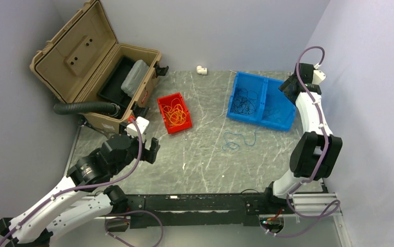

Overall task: Untangle the cables
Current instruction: Place the cable in the bin.

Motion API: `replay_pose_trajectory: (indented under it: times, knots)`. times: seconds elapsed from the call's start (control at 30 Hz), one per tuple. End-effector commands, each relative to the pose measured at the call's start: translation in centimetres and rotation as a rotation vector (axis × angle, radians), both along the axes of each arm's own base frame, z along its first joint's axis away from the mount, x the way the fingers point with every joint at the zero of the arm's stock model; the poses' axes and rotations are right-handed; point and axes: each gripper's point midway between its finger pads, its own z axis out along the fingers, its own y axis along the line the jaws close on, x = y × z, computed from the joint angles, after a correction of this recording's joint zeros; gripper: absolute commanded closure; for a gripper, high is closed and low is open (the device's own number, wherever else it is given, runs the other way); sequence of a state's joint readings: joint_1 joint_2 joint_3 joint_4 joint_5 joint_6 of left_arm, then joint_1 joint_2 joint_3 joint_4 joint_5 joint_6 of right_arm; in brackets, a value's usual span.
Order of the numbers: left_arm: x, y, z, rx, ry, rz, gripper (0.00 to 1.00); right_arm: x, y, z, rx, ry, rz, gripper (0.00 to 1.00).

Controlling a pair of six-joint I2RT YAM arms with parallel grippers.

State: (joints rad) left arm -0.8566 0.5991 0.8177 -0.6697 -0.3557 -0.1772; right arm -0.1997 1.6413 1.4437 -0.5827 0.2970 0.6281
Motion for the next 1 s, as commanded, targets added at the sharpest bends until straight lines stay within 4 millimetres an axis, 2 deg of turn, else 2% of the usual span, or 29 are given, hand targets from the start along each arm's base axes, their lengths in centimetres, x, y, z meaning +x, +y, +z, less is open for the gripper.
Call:
replay_pose_trajectory:
  times: [0.0,0.03,0.13,0.27,0.43,0.6,0.63,0.73,0.83,0.97]
  knots:
    - [0.1,-0.4,0.7,-0.023,-0.024,-0.017,0.01,-1.4,1.1,3.5,0.003,-0.089,0.052,0.27]
    - [0.1,-0.5,0.6,-0.023,-0.023,-0.018,0.01,-1.7,1.5,4.0,0.008,-0.107,0.060,0.25]
    - [0.1,-0.5,0.6,-0.021,-0.022,-0.023,0.01,-3.4,2.6,3.5,0.025,-0.109,0.081,0.18]
    - [0.0,-0.8,0.6,-0.026,-0.020,-0.037,0.01,-5.9,3.8,3.0,0.027,-0.086,0.092,0.16]
    - [-0.1,-0.8,0.7,-0.032,-0.021,-0.041,0.01,-8.9,6.7,1.2,0.105,-0.061,0.139,0.15]
    - [-0.2,-0.7,0.9,-0.036,-0.026,-0.040,0.01,-11.0,11.8,-1.5,0.173,-0.036,0.266,0.14]
    - [-0.2,-0.7,0.8,-0.035,-0.025,-0.039,0.01,-11.6,13.3,-2.3,0.179,-0.009,0.303,0.14]
    - [-0.2,-0.6,0.9,-0.036,-0.026,-0.036,0.01,-13.1,15.9,-4.9,0.197,0.066,0.342,0.14]
    - [-0.2,-0.5,0.9,-0.037,-0.029,-0.036,0.01,-14.2,17.2,-7.1,0.216,0.110,0.341,0.14]
    - [-0.2,-0.6,0.8,-0.036,-0.029,-0.039,0.01,-14.9,17.4,-9.5,0.236,0.152,0.292,0.16]
